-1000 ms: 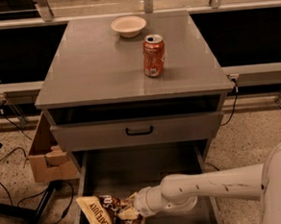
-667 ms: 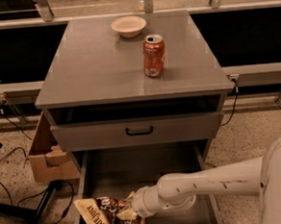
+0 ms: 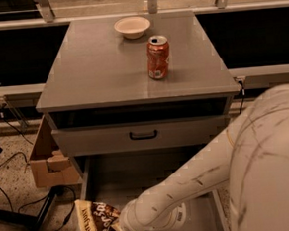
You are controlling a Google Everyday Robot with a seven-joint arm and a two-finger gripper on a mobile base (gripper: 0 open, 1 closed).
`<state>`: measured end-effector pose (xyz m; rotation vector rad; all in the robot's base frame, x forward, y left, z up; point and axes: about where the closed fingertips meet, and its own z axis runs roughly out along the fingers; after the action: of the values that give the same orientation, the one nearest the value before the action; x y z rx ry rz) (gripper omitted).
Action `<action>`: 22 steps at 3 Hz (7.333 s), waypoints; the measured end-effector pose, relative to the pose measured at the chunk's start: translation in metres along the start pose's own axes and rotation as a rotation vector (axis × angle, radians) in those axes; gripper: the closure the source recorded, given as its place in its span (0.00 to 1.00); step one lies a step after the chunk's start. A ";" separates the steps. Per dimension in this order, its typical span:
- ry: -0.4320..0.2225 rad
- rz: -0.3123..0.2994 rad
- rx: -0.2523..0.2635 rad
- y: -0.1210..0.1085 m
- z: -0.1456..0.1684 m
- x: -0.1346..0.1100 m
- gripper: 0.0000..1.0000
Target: Pick brown chip bag from middle drawer and place on counter
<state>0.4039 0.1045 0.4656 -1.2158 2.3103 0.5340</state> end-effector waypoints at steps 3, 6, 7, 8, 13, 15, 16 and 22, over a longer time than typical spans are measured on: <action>0.278 0.152 0.174 -0.031 -0.116 0.098 1.00; 0.251 0.085 0.206 -0.048 -0.131 0.085 1.00; 0.217 0.032 0.208 -0.067 -0.136 0.069 1.00; 0.192 -0.063 0.173 -0.093 -0.135 0.040 1.00; 0.054 0.026 0.133 -0.189 -0.231 -0.104 1.00; 0.039 -0.083 0.065 -0.116 -0.290 -0.125 1.00; 0.078 -0.127 0.139 -0.101 -0.333 -0.137 1.00; -0.108 -0.030 0.526 -0.201 -0.508 -0.450 1.00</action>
Offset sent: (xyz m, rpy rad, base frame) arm -0.0002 0.0099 0.3923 -0.4017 -0.3939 0.1536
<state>0.6811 0.0196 1.1118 -0.9349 2.1432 -0.0276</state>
